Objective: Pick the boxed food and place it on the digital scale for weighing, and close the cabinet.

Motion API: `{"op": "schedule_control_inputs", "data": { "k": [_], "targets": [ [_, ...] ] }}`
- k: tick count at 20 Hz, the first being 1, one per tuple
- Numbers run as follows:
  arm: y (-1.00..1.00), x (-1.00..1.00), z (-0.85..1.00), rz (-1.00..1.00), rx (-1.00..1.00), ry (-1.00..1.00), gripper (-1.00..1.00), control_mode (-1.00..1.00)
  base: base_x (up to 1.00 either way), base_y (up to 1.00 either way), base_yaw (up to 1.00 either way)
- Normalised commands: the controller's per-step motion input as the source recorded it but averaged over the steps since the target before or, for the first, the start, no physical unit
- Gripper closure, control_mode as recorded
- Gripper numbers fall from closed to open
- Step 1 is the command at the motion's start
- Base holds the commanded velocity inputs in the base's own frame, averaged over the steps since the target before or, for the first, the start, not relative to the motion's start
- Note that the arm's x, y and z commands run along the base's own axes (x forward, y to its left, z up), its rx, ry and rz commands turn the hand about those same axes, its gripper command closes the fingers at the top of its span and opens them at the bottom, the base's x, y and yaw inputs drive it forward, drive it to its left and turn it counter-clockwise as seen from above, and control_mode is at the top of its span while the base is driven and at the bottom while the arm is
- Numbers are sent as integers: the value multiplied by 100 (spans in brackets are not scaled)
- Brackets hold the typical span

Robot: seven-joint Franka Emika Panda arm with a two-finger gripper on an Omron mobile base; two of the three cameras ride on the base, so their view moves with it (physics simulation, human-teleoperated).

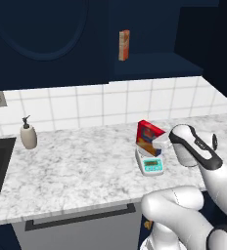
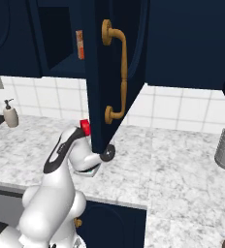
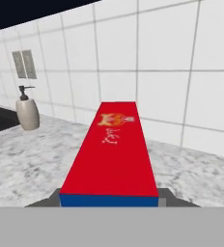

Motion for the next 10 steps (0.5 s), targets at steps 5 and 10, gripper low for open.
{"op": "schedule_control_inputs", "data": {
  "k": [5, 10],
  "targets": [
    [0, 18, -22, 0, 0, 1, 100, -100, 0, 0, 0],
    [0, 4, -29, 0, 0, 1, 100, -100, 0, 0, 0]
  ]
}}
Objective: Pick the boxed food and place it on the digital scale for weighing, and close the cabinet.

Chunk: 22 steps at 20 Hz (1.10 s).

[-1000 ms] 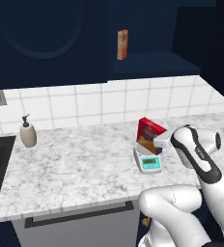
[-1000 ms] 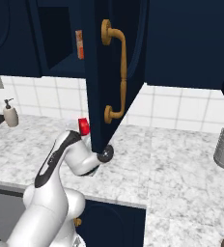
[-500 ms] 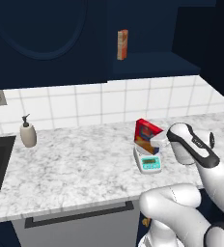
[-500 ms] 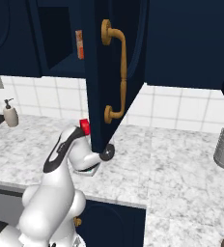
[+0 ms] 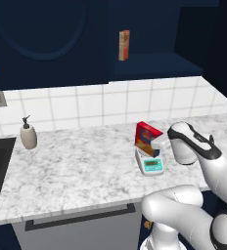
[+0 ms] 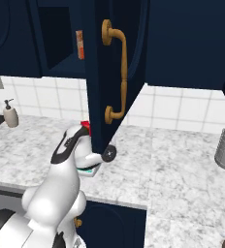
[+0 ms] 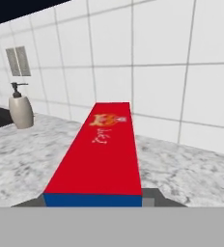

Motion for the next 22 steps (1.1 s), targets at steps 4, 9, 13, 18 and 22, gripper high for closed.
{"op": "schedule_control_inputs", "data": {
  "k": [4, 9, 13, 18, 22],
  "targets": [
    [0, 5, -18, 0, 0, 0, 100, -100, 0, 0, 0],
    [0, -10, -11, 0, 0, 0, -100, -100, 0, 0, 0],
    [0, 0, 0, 0, 0, -8, -100, -100, 0, 0, 0],
    [0, 0, 0, 0, 0, -2, -100, -100, 0, 0, 0],
    [0, -9, 16, 0, 0, -10, -100, -100, 0, 0, 0]
  ]
}}
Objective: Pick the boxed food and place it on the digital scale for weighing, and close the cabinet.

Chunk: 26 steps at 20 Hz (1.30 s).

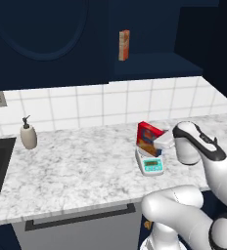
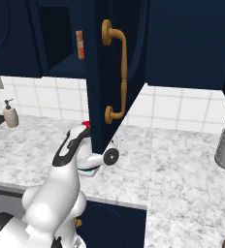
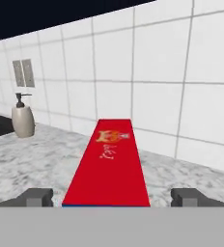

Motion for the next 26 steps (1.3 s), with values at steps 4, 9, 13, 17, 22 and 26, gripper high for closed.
{"op": "schedule_control_inputs", "data": {
  "k": [4, 9, 13, 17, 22, 26],
  "targets": [
    [0, -24, 38, 0, 3, -25, -100, -100, 0, 0, 0],
    [4, -40, 52, 0, 1, -38, -100, -100, 0, 0, 0],
    [28, -75, 78, 0, -10, -42, -100, -100, 0, 0, 0],
    [95, -64, 41, -4, -19, -38, -100, -100, 0, 0, 0],
    [83, -55, 61, -13, -25, -29, -100, -100, 0, 0, 0],
    [73, -76, 37, -28, -33, -42, -100, -100, 0, 0, 0]
  ]
}}
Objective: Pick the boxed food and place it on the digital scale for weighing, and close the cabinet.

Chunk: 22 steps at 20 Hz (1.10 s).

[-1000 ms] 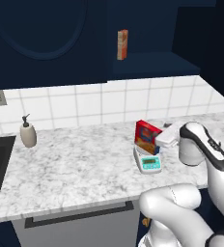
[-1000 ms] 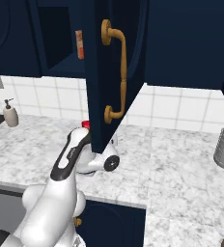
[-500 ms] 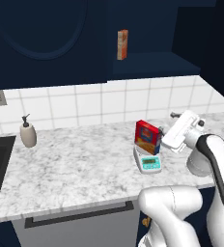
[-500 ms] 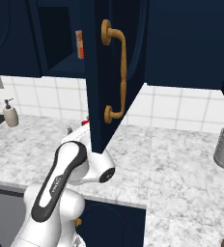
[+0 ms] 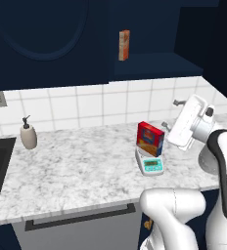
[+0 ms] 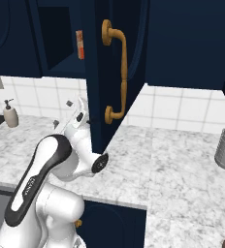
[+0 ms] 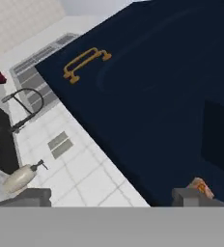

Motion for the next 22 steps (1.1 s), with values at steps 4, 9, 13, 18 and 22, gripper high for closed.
{"op": "schedule_control_inputs", "data": {
  "k": [4, 9, 13, 18, 22],
  "targets": [
    [90, -62, 9, -32, -33, -45, -100, -100, 0, 0, 0],
    [89, -89, 0, -24, -31, -53, -100, -100, 0, 0, 0],
    [100, -59, 0, -30, -29, -52, -100, -100, 0, 0, 0],
    [100, -22, -24, -24, -24, -42, -100, -100, 0, 0, 0],
    [100, 29, -70, 8, -15, -13, -100, -100, 0, 0, 0]
  ]
}}
